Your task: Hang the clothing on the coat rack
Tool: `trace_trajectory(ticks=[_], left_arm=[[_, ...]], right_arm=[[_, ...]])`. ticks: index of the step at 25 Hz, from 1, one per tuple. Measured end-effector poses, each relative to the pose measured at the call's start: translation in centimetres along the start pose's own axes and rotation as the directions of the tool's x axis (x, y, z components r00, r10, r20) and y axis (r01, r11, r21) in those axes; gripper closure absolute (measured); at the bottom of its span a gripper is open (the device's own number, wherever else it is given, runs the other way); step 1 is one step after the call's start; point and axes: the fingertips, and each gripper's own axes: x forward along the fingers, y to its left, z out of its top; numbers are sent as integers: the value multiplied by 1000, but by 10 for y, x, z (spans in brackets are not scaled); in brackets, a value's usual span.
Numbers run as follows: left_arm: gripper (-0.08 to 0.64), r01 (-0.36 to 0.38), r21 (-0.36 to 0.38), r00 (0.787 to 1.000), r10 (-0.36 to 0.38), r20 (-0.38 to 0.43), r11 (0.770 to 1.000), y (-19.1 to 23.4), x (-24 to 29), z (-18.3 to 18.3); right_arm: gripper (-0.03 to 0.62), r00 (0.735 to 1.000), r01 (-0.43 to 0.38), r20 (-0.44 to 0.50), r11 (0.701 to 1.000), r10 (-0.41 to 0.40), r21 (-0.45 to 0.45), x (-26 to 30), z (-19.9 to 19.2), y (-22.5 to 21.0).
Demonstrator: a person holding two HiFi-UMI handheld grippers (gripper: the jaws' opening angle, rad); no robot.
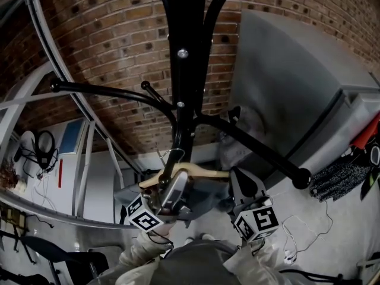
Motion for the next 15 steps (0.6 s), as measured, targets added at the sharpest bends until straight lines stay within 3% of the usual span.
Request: trace_trajectory(ticks=[15], left_arm=[[440,-107,63,987,114,-111,992,8,-36,-24]], right_arm=[[568,999,-42,-16,999,43,17,1,-12,25]])
